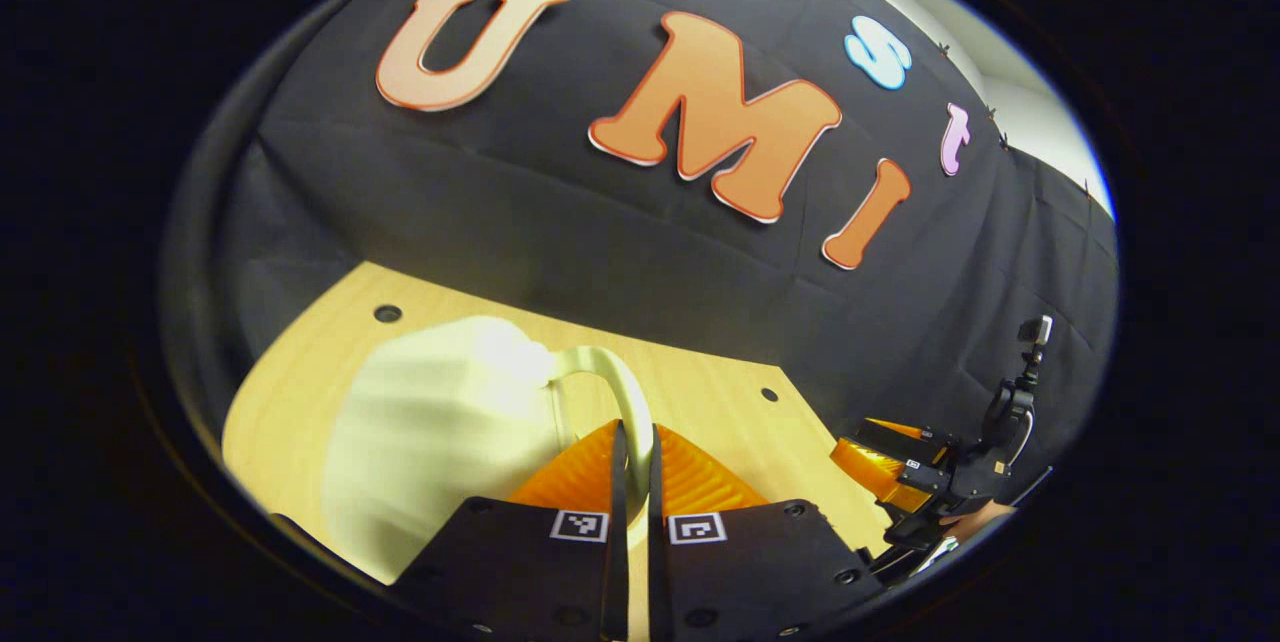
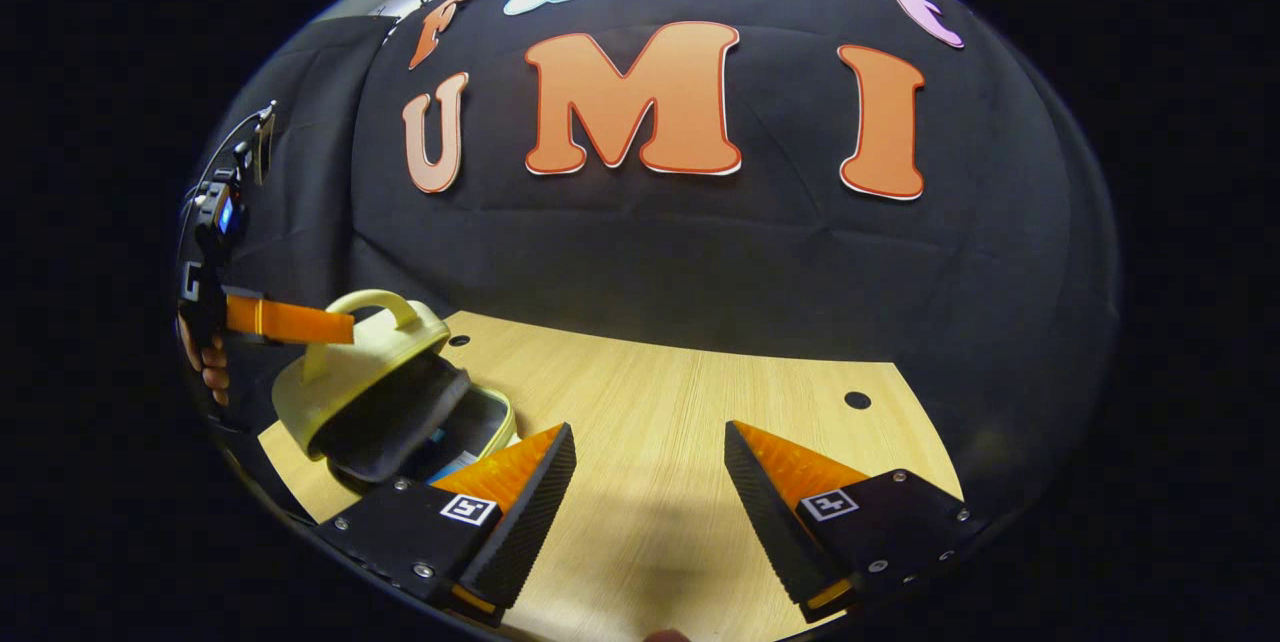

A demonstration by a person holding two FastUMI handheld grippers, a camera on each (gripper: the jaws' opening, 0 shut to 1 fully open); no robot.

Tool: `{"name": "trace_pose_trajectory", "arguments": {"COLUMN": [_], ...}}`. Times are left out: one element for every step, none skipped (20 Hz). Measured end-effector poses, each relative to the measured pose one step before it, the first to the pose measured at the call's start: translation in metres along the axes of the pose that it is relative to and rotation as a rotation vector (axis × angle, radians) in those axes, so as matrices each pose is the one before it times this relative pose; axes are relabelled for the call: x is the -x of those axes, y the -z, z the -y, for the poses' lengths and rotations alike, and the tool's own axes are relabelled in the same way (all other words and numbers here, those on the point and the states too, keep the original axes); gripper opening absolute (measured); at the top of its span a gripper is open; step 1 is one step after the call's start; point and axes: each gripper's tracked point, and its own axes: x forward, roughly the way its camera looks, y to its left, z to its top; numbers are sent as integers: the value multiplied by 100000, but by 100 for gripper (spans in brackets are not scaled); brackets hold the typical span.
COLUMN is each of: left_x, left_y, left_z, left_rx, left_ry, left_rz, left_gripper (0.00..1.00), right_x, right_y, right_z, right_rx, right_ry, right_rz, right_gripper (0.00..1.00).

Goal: First open the suitcase, pack the skin care products into it, and then close the suitcase.

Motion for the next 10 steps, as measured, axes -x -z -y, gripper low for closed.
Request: {"name": "trace_pose_trajectory", "arguments": {"left_x": [-824, -1109, -976, -959, -867, -777, -592, -321, -361, -206], "left_y": [1219, 1070, 1014, 863, 727, 671, 647, 587, 742, 876], "left_z": [561, 338, 394, 300, 129, 23, 47, 164, 155, 427], "left_rx": [322, -206, -569, -995, -1164, -1665, -1401, -1625, -1510, -552], "left_ry": [614, 290, -86, -748, -584, -1417, -1620, -1342, -1321, 669], "left_rz": [-2174, -1743, -2232, -1915, -1801, -1049, -844, -947, -1785, -2527], "left_gripper": [8, 8, 8, 8, 8, 8, 8, 8, 8, 8], "right_x": [246, 138, 187, 90, 159, 138, 112, 128, 300, 102], "right_y": [313, 155, 271, 319, 305, 28, 114, 65, -74, -1], "right_z": [283, 200, 259, 257, 235, 376, -38, 110, 124, 95], "right_rx": [-113, -286, -223, -423, -610, -834, -929, -447, 230, 750], "right_ry": [305, -321, 212, 82, 495, 694, -534, 243, -76, 244], "right_rz": [-301, -79, -417, -403, -322, -35, -346, 295, 527, 592], "right_gripper": [95, 95, 95, 95, 95, 95, 95, 95, 95, 95]}}
